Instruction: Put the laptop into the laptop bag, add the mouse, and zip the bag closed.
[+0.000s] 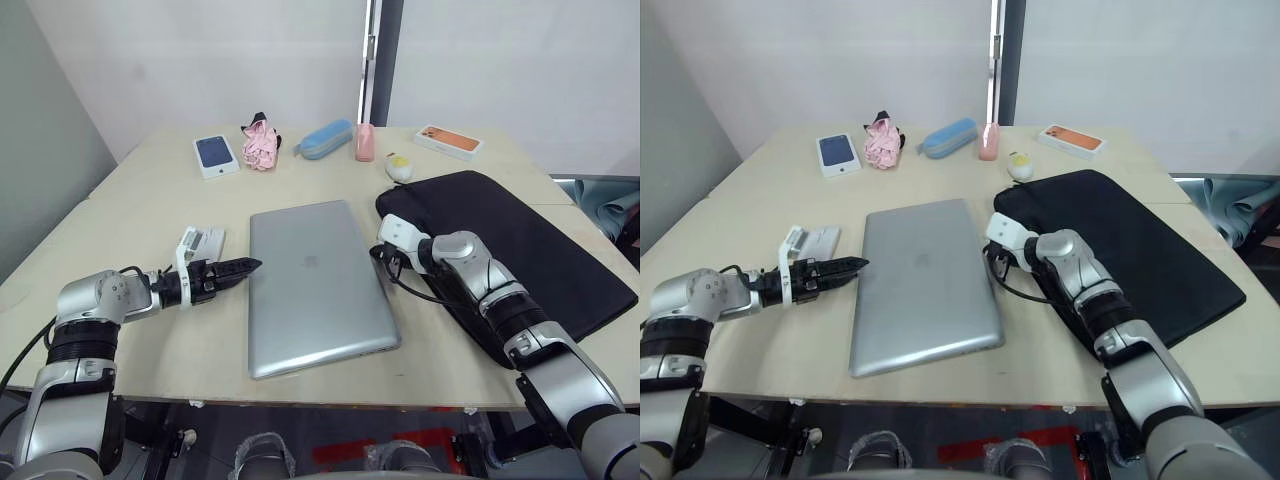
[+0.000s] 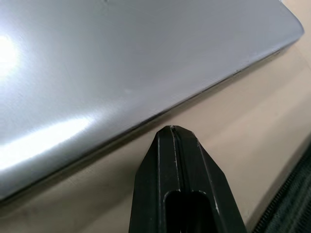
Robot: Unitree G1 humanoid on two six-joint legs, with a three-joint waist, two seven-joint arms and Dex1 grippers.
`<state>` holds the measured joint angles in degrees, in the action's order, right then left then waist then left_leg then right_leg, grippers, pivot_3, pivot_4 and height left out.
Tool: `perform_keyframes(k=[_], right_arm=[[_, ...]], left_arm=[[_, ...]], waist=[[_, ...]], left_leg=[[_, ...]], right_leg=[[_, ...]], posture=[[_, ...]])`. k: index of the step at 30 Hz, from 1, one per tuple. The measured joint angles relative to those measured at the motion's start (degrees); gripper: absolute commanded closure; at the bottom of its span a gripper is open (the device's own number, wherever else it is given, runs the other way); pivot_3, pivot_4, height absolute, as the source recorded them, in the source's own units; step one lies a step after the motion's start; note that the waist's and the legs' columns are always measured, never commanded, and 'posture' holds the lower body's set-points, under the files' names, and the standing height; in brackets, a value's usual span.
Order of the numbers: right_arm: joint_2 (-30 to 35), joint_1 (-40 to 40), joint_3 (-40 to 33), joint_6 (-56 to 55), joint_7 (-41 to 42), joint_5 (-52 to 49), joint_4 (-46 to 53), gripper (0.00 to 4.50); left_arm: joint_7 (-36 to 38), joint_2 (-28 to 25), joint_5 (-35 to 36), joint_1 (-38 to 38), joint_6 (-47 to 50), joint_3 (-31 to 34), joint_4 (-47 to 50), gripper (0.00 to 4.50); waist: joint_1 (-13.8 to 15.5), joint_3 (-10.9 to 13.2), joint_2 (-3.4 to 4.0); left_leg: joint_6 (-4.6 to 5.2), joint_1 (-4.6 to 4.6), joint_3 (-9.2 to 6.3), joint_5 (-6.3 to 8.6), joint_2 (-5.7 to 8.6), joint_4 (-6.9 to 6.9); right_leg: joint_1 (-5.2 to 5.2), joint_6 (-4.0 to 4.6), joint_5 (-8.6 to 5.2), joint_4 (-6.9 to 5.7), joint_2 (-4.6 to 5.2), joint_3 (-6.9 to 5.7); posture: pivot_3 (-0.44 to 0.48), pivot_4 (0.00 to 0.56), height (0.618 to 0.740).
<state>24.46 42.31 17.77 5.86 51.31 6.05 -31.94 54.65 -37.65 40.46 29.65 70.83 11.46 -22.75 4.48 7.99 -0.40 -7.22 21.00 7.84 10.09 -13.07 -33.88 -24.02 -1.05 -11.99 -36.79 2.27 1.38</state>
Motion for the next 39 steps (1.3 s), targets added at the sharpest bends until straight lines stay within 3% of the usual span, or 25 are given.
perform_keyframes(k=[9, 16, 19, 27, 32, 39], right_arm=[[-0.1, -0.6, -1.2, 2.0, 2.0, -0.1, 1.5, 4.49], [-0.5, -5.6, -2.6, 8.4, 6.4, -3.0, 11.1, 4.49], [-0.6, -6.1, -2.6, 9.9, 6.9, -3.4, 12.5, 4.49], [-0.3, -5.5, -2.4, 9.6, 7.2, -3.3, 12.2, 4.5], [0.4, -4.5, -2.5, 8.6, 7.2, -3.3, 10.0, 4.5], [2.8, -1.2, -4.3, 8.2, 9.0, -5.3, 10.4, 4.5]], left_arm=[[-0.8, 2.0, 0.7, -1.6, 3.0, 1.1, 3.6, 0.0], [-3.6, 7.8, 2.7, -0.7, 5.2, 5.6, 2.2, 0.0], [-3.7, 8.0, 2.7, -0.7, 5.9, 5.9, 2.3, 0.0], [-3.3, 7.7, 2.3, -1.7, 5.5, 3.6, 2.2, 2.52], [2.2, 7.0, 5.7, -0.7, 5.8, 3.8, 2.1, 4.09], [2.6, 4.2, 6.9, 1.3, 8.7, 2.9, 2.1, 4.2]], waist=[[0.0, -0.2, 0.26], [0.1, -0.2, 0.28], [-0.2, -0.2, 0.28], [-0.7, -0.1, 0.26], [-0.4, -0.1, 0.21], [-0.9, 0.2, 0.24]], left_leg=[[0.02, 0.01, 0.01, -0.01, 0.1, 0.42], [0.04, 0.08, -0.01, -0.03, 0.18, 0.78], [0.04, 0.08, 0.0, -0.03, 0.17, 0.89], [0.03, 0.14, -0.06, -0.03, 0.17, 0.93], [0.04, 0.08, -0.16, -0.03, 0.16, 0.87], [-0.01, 0.23, -0.15, -0.14, 0.14, 0.97]], right_leg=[[0.11, 0.0, 0.0, 0.54, 0.06, -0.08], [0.1, -0.01, 0.01, 0.92, 0.12, -0.17], [0.09, -0.02, 0.01, 1.01, 0.1, -0.19], [0.03, -0.02, 0.01, 1.17, 0.11, -0.26], [0.15, -0.01, 0.02, 1.11, 0.13, -0.34], [-0.04, -0.03, 0.04, 1.15, 0.05, -0.33]], posture=[[0.0, 0.15, 0.74], [0.0, 0.15, 0.74], [0.0, 0.15, 0.74], [0.0, 0.15, 0.74], [0.0, 0.15, 0.74], [0.0, 0.15, 0.74]])
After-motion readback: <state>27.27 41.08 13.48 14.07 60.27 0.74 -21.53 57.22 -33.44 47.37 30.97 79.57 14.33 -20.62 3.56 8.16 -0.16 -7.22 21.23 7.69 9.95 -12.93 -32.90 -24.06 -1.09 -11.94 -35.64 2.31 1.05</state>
